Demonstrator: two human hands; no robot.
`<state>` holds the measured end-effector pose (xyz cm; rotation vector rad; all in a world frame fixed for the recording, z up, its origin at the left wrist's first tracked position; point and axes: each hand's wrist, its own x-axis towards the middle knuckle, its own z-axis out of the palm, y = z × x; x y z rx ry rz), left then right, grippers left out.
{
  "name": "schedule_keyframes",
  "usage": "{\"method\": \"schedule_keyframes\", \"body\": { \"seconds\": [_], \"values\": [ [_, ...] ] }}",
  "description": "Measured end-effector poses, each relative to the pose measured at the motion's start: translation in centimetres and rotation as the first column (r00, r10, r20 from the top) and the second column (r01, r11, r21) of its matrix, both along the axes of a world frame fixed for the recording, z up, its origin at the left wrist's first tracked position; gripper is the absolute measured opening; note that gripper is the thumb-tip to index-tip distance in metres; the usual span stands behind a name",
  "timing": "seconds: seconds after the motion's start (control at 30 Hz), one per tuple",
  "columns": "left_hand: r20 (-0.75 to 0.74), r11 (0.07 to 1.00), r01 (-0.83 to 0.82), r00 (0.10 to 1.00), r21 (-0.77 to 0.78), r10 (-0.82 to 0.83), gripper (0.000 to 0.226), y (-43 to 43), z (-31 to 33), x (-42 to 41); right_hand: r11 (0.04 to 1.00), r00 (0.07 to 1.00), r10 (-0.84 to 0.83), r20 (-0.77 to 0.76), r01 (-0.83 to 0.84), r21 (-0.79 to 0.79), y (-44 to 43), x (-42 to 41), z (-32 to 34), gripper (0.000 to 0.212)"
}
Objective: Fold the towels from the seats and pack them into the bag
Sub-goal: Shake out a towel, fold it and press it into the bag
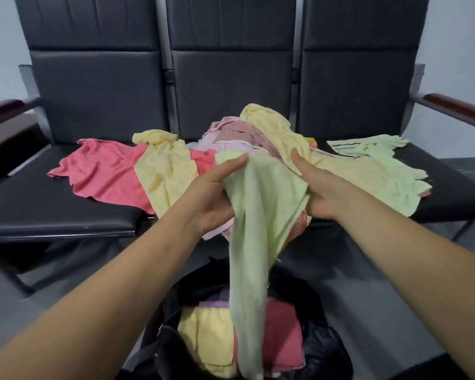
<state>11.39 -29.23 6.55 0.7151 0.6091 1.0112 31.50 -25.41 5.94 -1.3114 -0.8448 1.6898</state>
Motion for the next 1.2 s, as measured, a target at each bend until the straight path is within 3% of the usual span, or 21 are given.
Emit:
{"method": "schedule_keyframes", "body": {
  "seconds": [0.1,0.2,0.27,0.37,0.43,0.57,0.73,0.83,0.93,1.07,1.2],
  "values": [
    [0.013,0.999,-0.05,0.999,0.005,0.05,0.049,1.4,0.3,0.1,0.992,0.98,0.118,-0.158,-0.124,-0.026,0.2,-0.3,-1.2,0.081],
    [0.026,0.994,-0.111,0.994,0.008,0.11,0.046,2.9,0.4,0.0,0.982,0.946,0.176,-0.273,-0.189,-0.022,1.4,0.5,-0.9,0.083],
    [0.037,0.99,-0.139,0.99,-0.009,0.139,0.047,3.8,0.2,-0.3,0.97,0.952,0.233,-0.2,-0.242,-0.019,2.2,0.9,-1.1,0.079],
    [0.094,0.987,-0.156,0.983,-0.031,0.158,0.05,5.1,-0.1,-0.4,0.927,0.93,0.369,-0.014,-0.369,-0.07,2.8,0.9,-2.3,0.09],
    [0.119,0.983,-0.178,0.976,-0.033,0.181,0.047,5.7,-0.1,-0.3,0.91,0.913,0.408,0.007,-0.406,-0.084,3.2,0.8,-2.8,0.089],
    [0.117,0.978,-0.201,0.971,-0.056,0.207,0.042,6.2,0.1,0.0,0.939,0.937,0.34,-0.083,-0.334,0.083,3.8,0.3,-3.2,0.043],
    [-0.066,0.981,-0.193,0.979,0.002,0.193,0.044,6.8,-0.6,-0.3,0.96,0.919,0.216,-0.33,-0.139,0.242,3.8,-0.4,-2.1,0.05],
    [-0.265,0.996,-0.001,0.964,0.094,0.026,0.055,6.5,-1.5,-0.5,0.963,0.916,0.153,-0.37,-0.055,0.263,3.4,-0.4,-1.2,0.044],
    [-0.465,0.967,0.223,0.874,0.126,-0.141,0.074,6.0,-2.8,-1.0,0.965,0.916,0.105,-0.387,0.001,0.263,2.9,-0.2,-0.1,0.042],
    [-0.49,0.967,0.218,0.862,0.128,-0.13,0.036,4.9,-3.2,-1.0,0.957,0.937,0.051,-0.347,0.053,0.286,2.5,0.8,0.6,0.037],
    [-0.387,0.981,0.137,0.919,0.136,-0.075,0.032,4.5,-3.3,-1.2,0.953,0.967,-0.036,-0.254,0.11,0.281,2.3,2.0,0.5,0.036]
  ]
}}
